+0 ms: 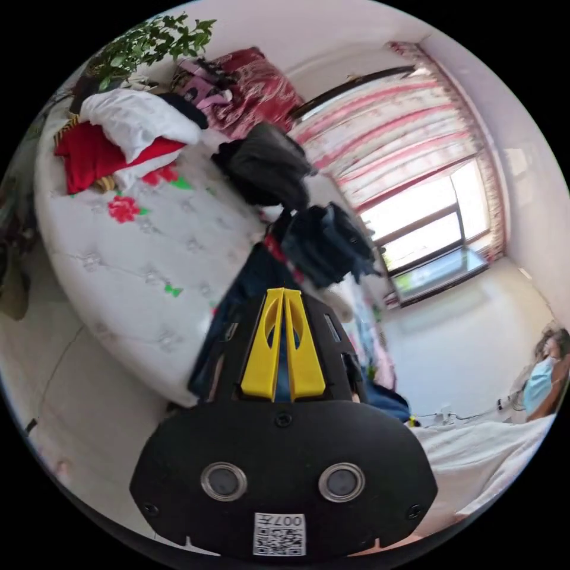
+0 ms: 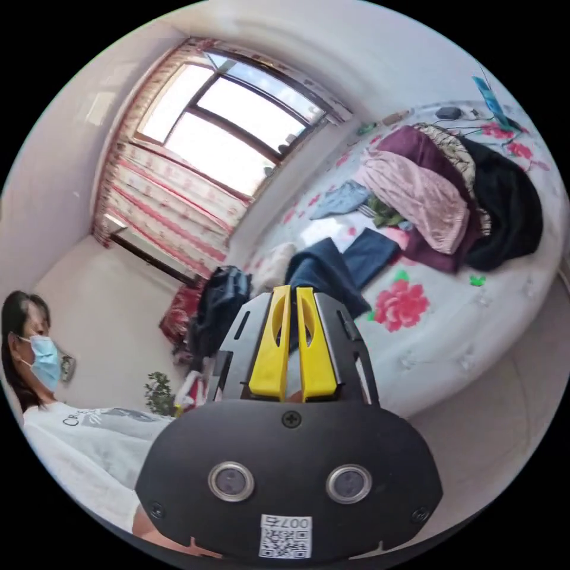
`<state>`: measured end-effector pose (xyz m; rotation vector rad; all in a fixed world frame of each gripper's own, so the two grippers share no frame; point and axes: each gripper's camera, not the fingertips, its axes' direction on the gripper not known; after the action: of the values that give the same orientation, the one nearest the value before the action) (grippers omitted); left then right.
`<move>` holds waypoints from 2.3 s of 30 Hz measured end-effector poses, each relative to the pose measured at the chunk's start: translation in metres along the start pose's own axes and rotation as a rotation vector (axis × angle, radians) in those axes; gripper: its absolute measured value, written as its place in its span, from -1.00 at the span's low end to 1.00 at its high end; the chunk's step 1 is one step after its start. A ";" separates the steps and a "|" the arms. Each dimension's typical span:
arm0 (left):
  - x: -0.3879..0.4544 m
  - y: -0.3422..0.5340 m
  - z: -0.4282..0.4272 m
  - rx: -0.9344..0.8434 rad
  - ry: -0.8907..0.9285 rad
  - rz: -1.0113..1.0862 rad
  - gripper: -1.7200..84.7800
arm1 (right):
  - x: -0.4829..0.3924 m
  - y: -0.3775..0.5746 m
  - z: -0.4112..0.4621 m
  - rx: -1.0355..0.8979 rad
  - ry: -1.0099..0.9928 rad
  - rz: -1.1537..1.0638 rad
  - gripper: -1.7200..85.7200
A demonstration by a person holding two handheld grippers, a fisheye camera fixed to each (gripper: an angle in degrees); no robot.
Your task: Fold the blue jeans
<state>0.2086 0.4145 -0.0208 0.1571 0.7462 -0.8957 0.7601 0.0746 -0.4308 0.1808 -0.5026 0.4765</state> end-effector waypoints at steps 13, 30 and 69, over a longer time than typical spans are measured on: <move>-0.065 0.070 0.110 -0.426 -0.133 -0.252 -0.65 | 0.079 0.075 0.008 -0.028 0.019 0.385 -0.96; -0.082 0.009 0.145 -0.515 0.116 -0.139 -0.86 | 0.065 0.043 0.010 -0.047 0.008 0.336 -0.96; -0.018 -0.124 0.102 -0.227 0.539 -0.098 -0.88 | 0.123 0.089 -0.030 0.250 -0.371 0.401 -0.97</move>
<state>0.1613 0.3051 0.0875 0.1629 1.3602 -0.8613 0.8247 0.2088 -0.3900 0.4165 -0.8496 0.9076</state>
